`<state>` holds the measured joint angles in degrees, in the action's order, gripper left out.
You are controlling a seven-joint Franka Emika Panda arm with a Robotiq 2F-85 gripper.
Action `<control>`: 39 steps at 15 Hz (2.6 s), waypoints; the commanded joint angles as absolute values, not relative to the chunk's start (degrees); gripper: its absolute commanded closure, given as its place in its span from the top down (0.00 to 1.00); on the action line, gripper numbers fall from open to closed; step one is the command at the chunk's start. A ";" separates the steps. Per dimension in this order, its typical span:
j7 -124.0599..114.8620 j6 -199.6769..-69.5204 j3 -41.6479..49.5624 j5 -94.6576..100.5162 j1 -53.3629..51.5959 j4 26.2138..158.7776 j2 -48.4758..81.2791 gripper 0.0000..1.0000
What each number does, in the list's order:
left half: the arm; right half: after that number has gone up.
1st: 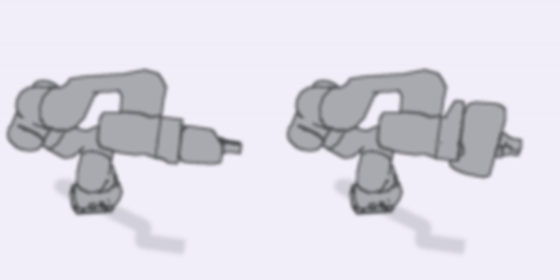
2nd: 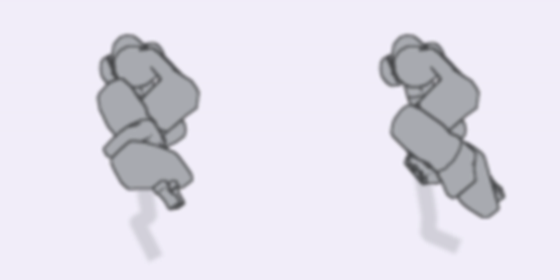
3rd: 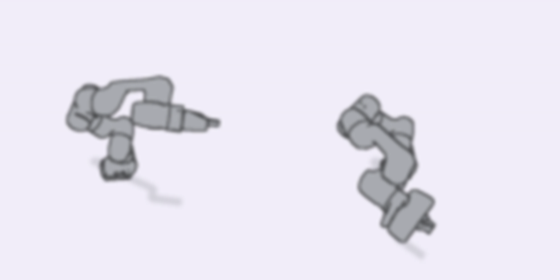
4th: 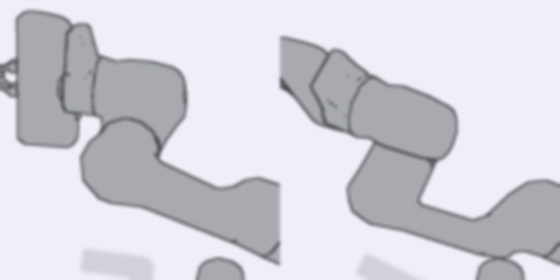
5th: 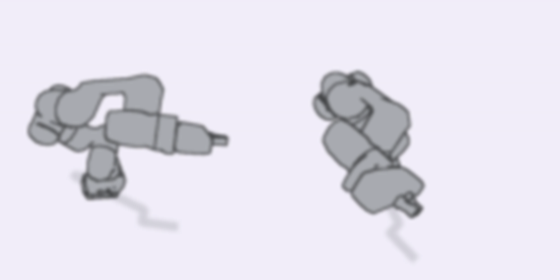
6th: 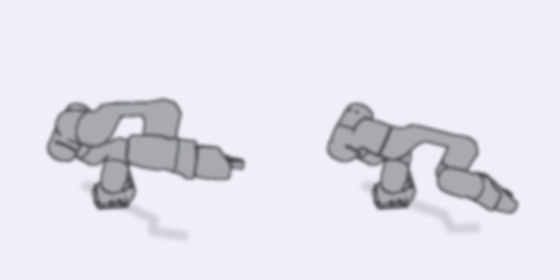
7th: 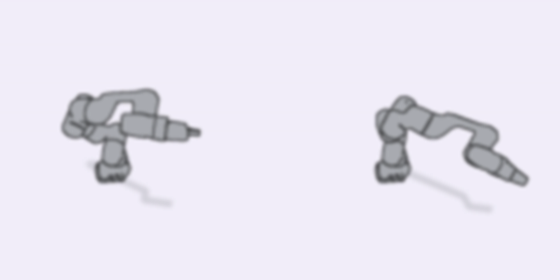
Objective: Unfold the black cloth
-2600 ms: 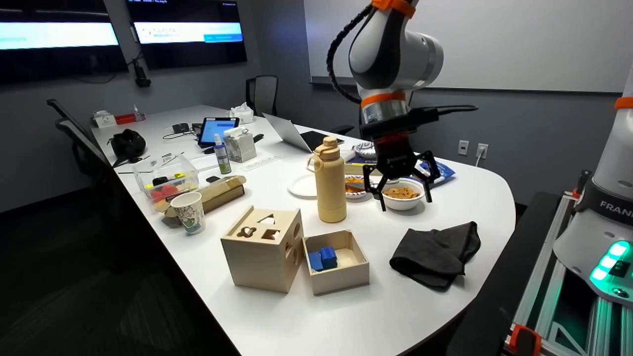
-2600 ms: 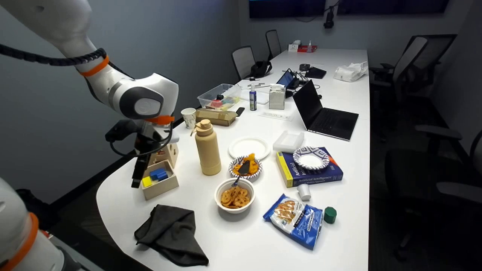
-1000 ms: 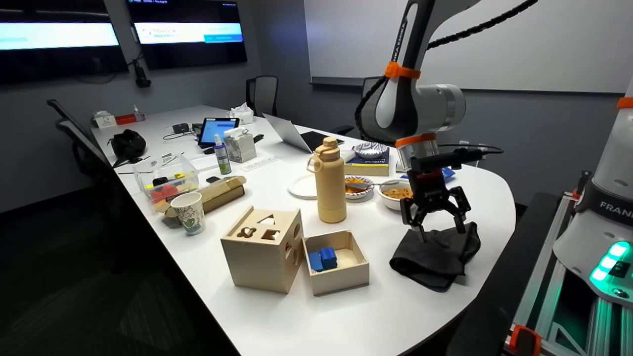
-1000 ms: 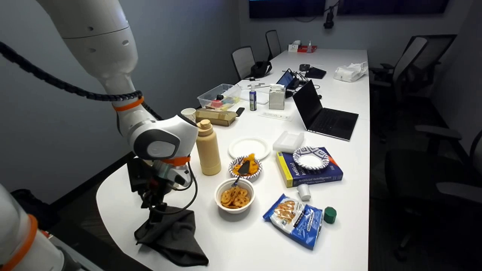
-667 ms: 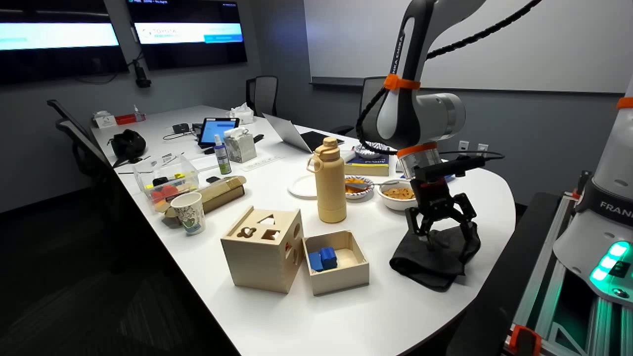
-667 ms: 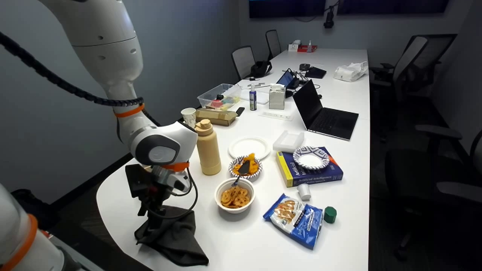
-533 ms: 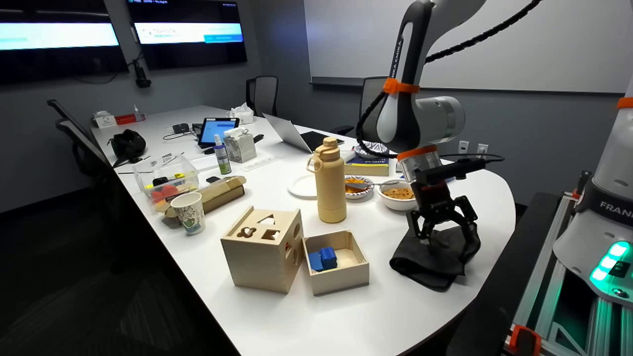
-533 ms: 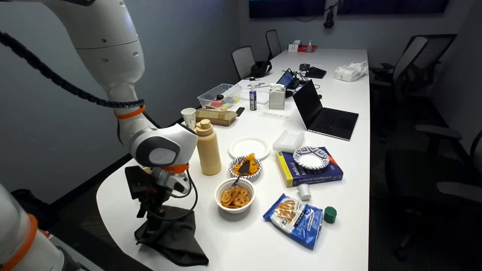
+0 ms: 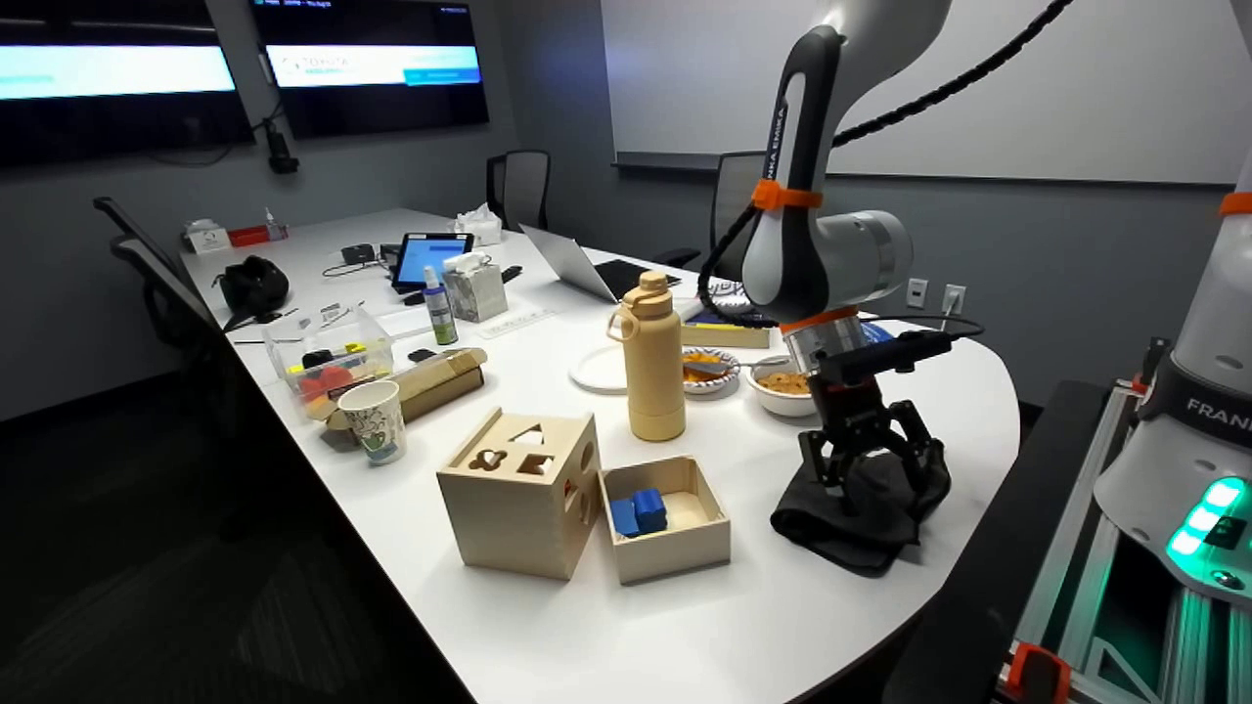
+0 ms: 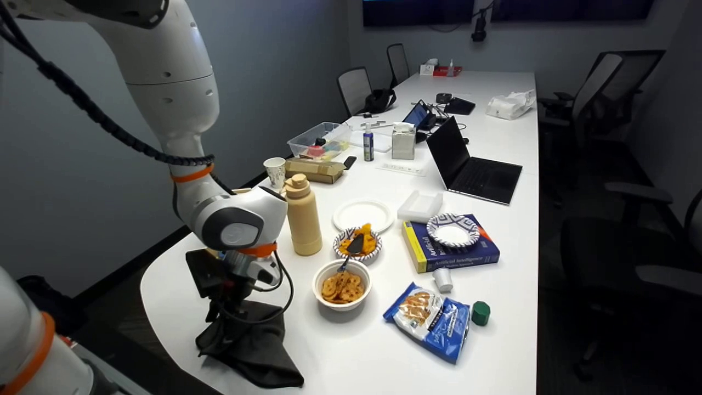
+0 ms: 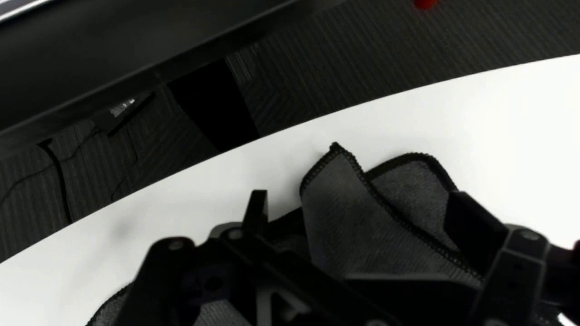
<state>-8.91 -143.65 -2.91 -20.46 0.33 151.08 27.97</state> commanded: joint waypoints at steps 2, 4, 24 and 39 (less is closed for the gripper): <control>-8.04 -148.39 -3.05 -18.84 -0.26 151.06 29.97 0.75; -8.19 -149.68 -3.17 -18.65 -0.14 151.30 30.37 0.58; -9.99 -147.30 -3.77 -17.98 -0.37 153.66 22.83 0.01; -12.40 -146.79 -1.32 -15.37 -0.82 146.70 22.29 0.01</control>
<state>-11.63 -148.96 -1.75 -16.43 -0.45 148.43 22.95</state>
